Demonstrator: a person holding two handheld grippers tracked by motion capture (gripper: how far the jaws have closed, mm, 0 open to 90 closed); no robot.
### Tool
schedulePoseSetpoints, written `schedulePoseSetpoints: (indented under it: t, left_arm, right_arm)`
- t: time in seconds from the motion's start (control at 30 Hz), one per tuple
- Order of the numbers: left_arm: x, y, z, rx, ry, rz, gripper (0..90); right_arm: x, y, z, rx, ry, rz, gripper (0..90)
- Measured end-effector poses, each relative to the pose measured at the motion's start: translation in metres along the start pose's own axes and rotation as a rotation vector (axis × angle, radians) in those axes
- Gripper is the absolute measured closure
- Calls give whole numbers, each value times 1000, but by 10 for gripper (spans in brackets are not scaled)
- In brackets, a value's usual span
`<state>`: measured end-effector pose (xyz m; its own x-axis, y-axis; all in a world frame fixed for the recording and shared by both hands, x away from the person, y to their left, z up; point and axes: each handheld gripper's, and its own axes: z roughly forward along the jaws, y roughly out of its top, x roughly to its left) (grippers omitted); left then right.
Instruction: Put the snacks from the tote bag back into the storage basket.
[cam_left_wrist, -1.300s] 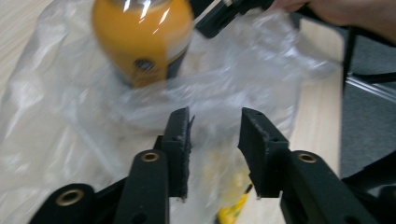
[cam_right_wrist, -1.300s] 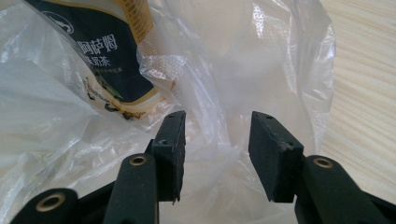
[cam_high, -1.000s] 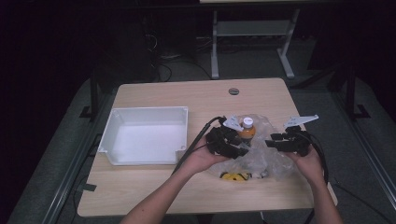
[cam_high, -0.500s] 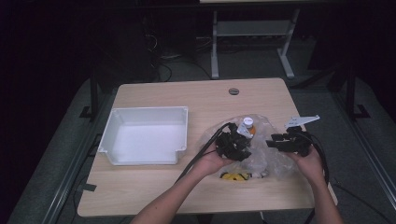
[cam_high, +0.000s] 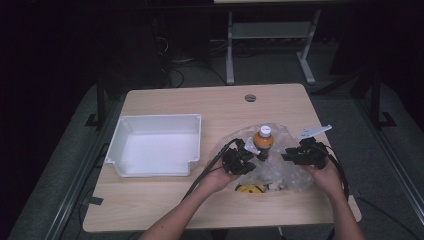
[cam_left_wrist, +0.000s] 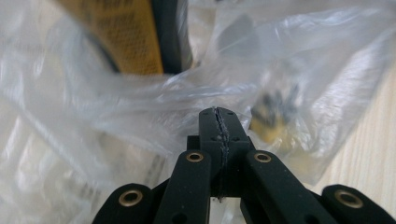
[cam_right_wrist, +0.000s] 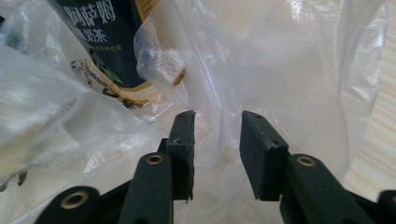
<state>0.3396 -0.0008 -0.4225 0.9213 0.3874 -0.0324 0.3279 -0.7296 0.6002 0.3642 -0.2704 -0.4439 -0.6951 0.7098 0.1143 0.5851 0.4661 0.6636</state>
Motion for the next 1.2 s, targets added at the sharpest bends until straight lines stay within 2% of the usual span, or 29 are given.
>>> schedulePoseSetpoints:
  t: [0.2,0.33,0.53,0.83,0.87,0.97,1.1,1.2]
  left_arm:
    - [5,-14,2,22,20,-9,900]
    - [7,-21,4,35,39,-19,900]
    - [10,-25,5,60,65,-17,900]
    - [12,-31,8,74,72,-32,900]
    - [13,-31,8,74,70,-34,900]
    - [12,-31,7,67,65,-34,900]
    - [12,-31,8,65,64,-31,900]
    - [12,-31,8,61,62,-26,900]
  right_arm:
    - [0,-5,7,29,3,-6,817]
    - [-1,-7,10,46,4,-13,865]
    - [-5,-9,12,67,3,-5,894]
    - [-12,-14,12,74,5,17,894]
    - [-12,-13,12,74,5,17,883]
    - [-9,-12,8,57,16,15,756]
    - [-6,-7,-7,-29,46,-2,645]
    - [-7,3,-20,-92,50,-9,573]
